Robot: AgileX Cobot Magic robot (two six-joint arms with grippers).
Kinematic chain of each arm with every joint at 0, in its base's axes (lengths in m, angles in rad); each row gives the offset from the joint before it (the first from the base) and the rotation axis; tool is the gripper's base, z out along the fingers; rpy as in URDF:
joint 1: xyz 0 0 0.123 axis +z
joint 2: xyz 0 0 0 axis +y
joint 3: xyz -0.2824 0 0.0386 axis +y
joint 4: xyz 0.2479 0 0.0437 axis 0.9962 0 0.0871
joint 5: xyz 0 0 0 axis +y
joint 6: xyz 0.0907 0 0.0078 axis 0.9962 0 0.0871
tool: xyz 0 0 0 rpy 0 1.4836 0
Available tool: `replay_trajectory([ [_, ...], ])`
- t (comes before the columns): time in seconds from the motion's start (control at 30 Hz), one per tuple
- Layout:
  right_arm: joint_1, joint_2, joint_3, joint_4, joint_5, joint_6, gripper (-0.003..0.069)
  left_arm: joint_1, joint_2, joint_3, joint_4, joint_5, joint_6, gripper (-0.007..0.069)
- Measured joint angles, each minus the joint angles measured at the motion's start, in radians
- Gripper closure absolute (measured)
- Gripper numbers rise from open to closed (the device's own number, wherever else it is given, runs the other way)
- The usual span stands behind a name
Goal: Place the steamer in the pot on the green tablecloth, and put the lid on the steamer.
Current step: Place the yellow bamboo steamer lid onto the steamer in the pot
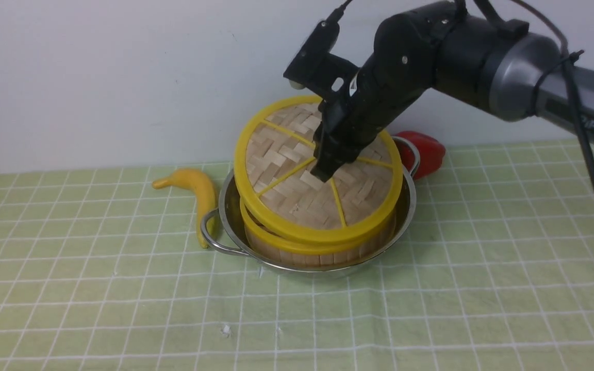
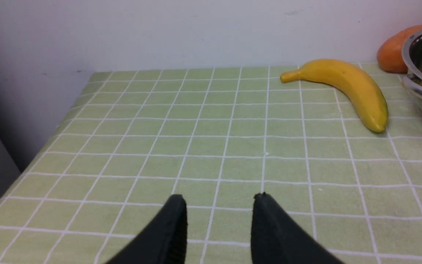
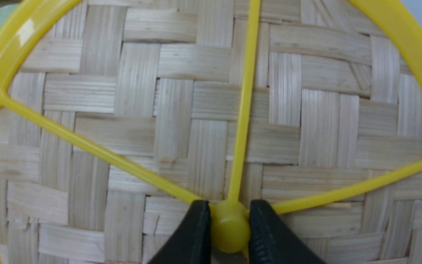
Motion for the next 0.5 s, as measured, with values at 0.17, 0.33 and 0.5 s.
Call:
replay_trajectory([
  [0.17,0.0,0.0,-0.002,0.015,-0.026,0.0,0.0512,0.0,0.0,0.0,0.0,0.0,0.0,0.0382],
  [0.33,0.0,0.013,-0.003,0.018,-0.035,0.0,0.0512,0.0,0.0,0.0,0.0,0.0,0.0,0.0382],
  [0.5,0.0,0.02,-0.003,0.018,-0.039,0.0,0.0512,0.0,0.0,0.0,0.0,0.0,0.0,0.0382],
])
